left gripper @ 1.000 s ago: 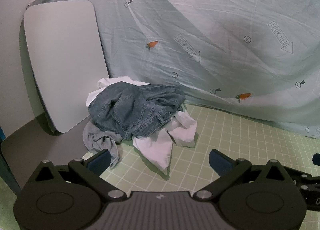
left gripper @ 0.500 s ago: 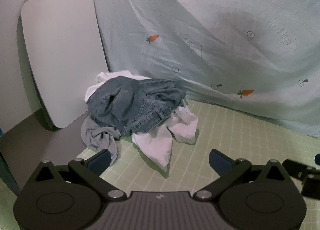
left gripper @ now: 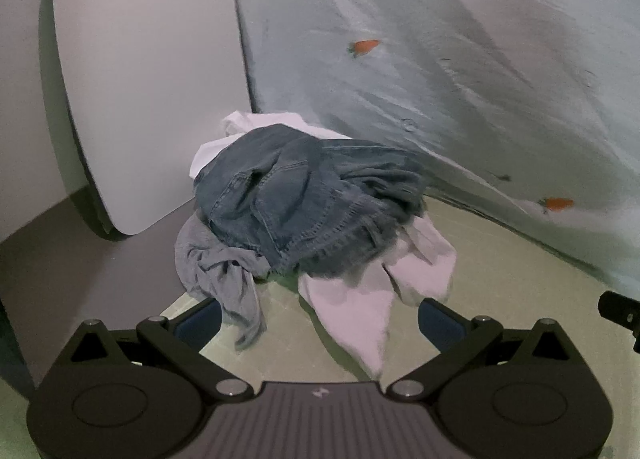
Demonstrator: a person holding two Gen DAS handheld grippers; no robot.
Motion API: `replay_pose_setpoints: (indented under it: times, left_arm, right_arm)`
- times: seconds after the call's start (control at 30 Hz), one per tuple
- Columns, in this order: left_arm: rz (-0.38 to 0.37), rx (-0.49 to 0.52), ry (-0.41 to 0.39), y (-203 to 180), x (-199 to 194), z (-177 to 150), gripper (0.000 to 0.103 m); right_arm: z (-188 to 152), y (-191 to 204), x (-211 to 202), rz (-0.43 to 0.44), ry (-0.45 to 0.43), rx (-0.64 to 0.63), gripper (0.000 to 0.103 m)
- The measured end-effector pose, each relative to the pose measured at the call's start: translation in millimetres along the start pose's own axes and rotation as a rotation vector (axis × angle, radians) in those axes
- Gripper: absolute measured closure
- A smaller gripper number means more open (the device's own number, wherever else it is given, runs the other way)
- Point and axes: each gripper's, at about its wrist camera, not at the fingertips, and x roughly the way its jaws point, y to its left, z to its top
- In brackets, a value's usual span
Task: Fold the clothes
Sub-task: 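Reach both grippers into the blue jeans and close on the denim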
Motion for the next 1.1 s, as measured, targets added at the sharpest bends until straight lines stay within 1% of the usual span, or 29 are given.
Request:
replay_pose_setpoints:
  times: [0.07,0.17,0.37,0.53,0.6,0.67,0.7,0.77,0.8,0.83,0.87,0.9,0.93,0.97,1.0,1.03,1.07,1.1]
  left_arm:
    - [0.002,-0.022,0.006,9,22,14,0.0]
    - [0.025,-0.023,-0.001,20,57,37,0.0]
    - [0.078,-0.042,0.029,44,149,84,0.0]
    - [0.121,-0.039,0.049,58,222,110,0.0]
    - [0.129,-0.041,0.059,62,250,117,0.0]
    - [0.13,-0.034,0.07,65,272,121,0.0]
    - [0.127,-0.023,0.076,66,282,122,0.0]
    - [0.095,0.059,0.056,59,293,121,0.0]
    - [0.099,0.085,0.058,55,298,119,0.0]
    - [0.104,0.111,0.06,51,304,117,0.0]
    - [0.118,0.12,0.065,48,307,114,0.0]
    - [0.125,0.123,0.063,46,309,113,0.001]
    - [0.132,0.12,0.057,45,307,112,0.001]
    - [0.139,0.116,0.051,44,306,111,0.006]
    - [0.147,0.112,0.045,43,305,110,0.014]
    - [0.144,0.108,0.04,42,302,110,0.018]
    - [0.141,0.104,0.034,42,299,110,0.029]
    - [0.138,0.099,0.029,41,296,110,0.041]
  right_arm:
    - [16,6,25,0.008,0.003,-0.029,0.0]
    - [40,17,68,0.025,0.008,-0.073,0.0]
    - [83,48,183,0.074,0.064,-0.117,0.0]
    - [106,69,290,0.126,0.111,-0.068,0.0]
    - [110,72,323,0.138,0.132,-0.034,0.0]
    - [111,75,352,0.155,0.168,-0.005,0.003]
    - [110,77,362,0.168,0.184,0.002,0.008]
    - [107,80,376,0.192,0.211,0.017,0.011]
    - [105,80,379,0.202,0.213,0.029,0.015]
    - [104,80,381,0.218,0.212,0.038,0.025]
    - [104,81,381,0.238,0.208,0.047,0.031]
    - [104,81,380,0.258,0.204,0.055,0.042]
    - [104,83,378,0.262,0.194,0.045,0.048]
    - [103,86,374,0.255,0.179,0.02,0.054]
    - [103,90,370,0.251,0.162,-0.011,0.064]
    - [104,94,366,0.249,0.144,-0.049,0.074]
    - [104,96,360,0.249,0.129,-0.078,0.079]
    - [105,98,355,0.248,0.116,-0.101,0.087]
